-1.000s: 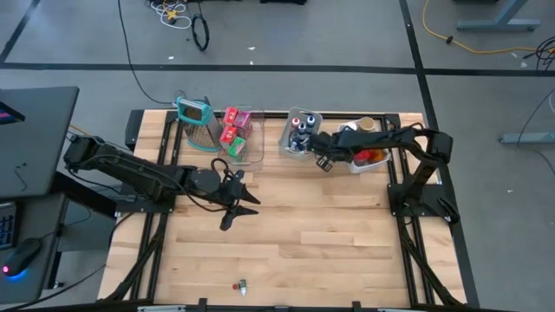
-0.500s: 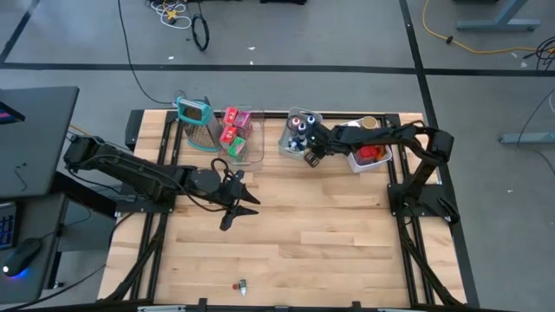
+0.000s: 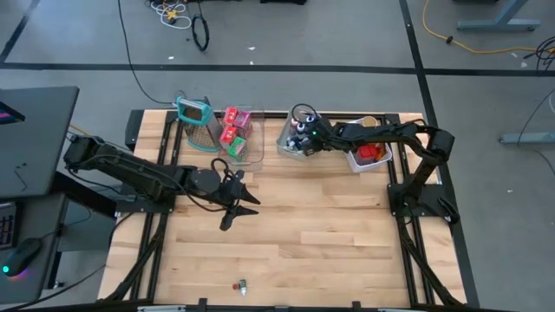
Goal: Pick & Place Kitchen Items
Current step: Adjust the gray bin, then put the small orange food coloring bottle into the gray bin
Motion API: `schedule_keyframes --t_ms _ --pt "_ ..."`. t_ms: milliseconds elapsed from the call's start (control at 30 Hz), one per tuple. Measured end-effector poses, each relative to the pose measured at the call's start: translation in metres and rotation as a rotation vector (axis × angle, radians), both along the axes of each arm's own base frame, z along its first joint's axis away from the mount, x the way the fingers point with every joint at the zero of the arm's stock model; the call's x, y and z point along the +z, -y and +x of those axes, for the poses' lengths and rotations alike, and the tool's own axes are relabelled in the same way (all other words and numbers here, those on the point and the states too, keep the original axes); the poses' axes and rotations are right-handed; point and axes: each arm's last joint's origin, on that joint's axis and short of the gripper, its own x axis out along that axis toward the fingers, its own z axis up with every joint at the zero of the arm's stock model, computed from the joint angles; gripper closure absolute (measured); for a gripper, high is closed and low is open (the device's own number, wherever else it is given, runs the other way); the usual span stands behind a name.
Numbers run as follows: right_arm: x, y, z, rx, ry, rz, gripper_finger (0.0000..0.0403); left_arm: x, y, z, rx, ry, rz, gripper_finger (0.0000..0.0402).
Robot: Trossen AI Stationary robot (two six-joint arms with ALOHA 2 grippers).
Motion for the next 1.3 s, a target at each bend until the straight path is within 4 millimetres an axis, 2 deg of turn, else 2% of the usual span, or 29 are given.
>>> schedule_keyframes --t_ms 433,733,1000,1167,1300 --pt "0.000 -0.014 0.008 -0.023 0.030 -0.008 0.0277 0.000 0.000 0.000 0.000 0.000 0.000 0.0248" --pt "-0.020 -0.022 0.033 0.044 0.116 -0.033 0.0277 0.000 0.000 0.000 0.000 0.001 0.000 0.0248" --pt "-0.020 -0.021 0.027 0.041 0.082 0.000 0.0277 0.000 0.000 0.000 -0.004 0.002 0.009 0.0248" --pt "-0.017 -0.020 0.023 -0.053 0.052 -0.068 0.0277 0.000 0.000 0.000 -0.004 0.002 0.010 0.0248" --pt "-0.017 -0.019 0.021 -0.102 0.057 -0.060 0.0277 0.000 0.000 0.000 -0.004 0.002 0.011 0.0248"
